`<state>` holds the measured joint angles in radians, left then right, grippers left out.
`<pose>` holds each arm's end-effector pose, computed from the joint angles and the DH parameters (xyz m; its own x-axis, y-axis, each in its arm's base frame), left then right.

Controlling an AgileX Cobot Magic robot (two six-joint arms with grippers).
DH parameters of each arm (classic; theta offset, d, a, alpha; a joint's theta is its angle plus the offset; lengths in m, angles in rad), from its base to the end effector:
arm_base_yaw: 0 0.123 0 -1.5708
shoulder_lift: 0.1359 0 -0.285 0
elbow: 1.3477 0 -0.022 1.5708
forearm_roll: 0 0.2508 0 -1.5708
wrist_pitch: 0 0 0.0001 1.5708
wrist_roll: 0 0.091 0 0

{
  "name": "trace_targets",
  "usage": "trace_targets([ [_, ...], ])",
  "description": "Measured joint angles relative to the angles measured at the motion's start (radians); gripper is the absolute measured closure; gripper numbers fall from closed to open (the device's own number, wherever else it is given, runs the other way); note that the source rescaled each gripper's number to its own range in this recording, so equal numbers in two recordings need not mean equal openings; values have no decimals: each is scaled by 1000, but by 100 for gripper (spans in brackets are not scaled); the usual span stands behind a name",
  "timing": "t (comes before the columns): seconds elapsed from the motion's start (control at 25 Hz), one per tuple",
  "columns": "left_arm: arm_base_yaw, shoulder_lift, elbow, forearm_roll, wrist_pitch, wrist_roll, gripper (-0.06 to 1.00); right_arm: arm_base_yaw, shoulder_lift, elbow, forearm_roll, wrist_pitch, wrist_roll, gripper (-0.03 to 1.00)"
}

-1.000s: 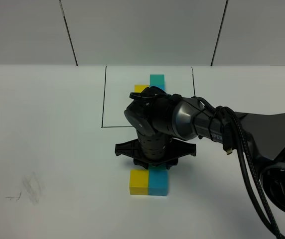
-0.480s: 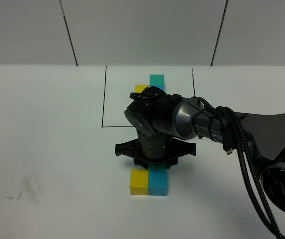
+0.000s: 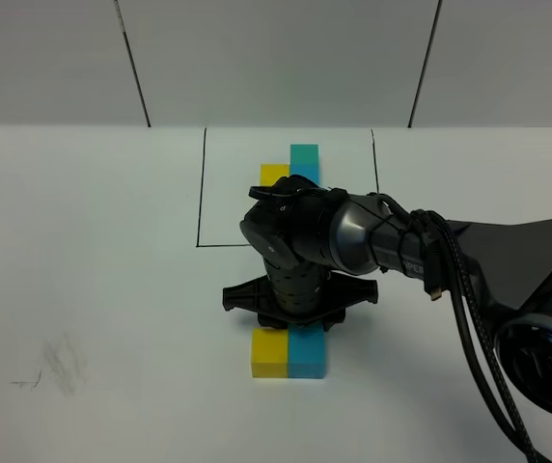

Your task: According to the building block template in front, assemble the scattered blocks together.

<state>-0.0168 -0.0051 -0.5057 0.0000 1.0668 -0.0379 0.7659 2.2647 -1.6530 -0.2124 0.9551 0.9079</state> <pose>-0.0065 0.0001 0.2783 -0.4521 -0.0303 -0.8915 -0.0003 0.9994 -0.0338 0.3333 0.2988 0.1196 -0.9810 0.0216 -0.1930 0.0317 0.9983 -0.0494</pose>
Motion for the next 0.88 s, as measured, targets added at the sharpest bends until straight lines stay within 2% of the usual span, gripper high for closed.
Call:
trace_targets([
  [0.16,0,0,0,0,0,0,79,0,-23,0,-24,-3,-2,81],
  [0.36,0,0,0,0,0,0,79,0,-43,0,-44,6,-9,62],
  [0.48,0,0,0,0,0,0,79,0,-70,0,-74,14,-26,46],
  [0.68,0,0,0,0,0,0,79,0,-137,0,-161,16,-58,9],
  [0.72,0,0,0,0,0,0,79,0,-149,0,-189,17,-59,4],
  [0.88,0,0,0,0,0,0,79,-5,-203,0,-288,21,-62,-2],
])
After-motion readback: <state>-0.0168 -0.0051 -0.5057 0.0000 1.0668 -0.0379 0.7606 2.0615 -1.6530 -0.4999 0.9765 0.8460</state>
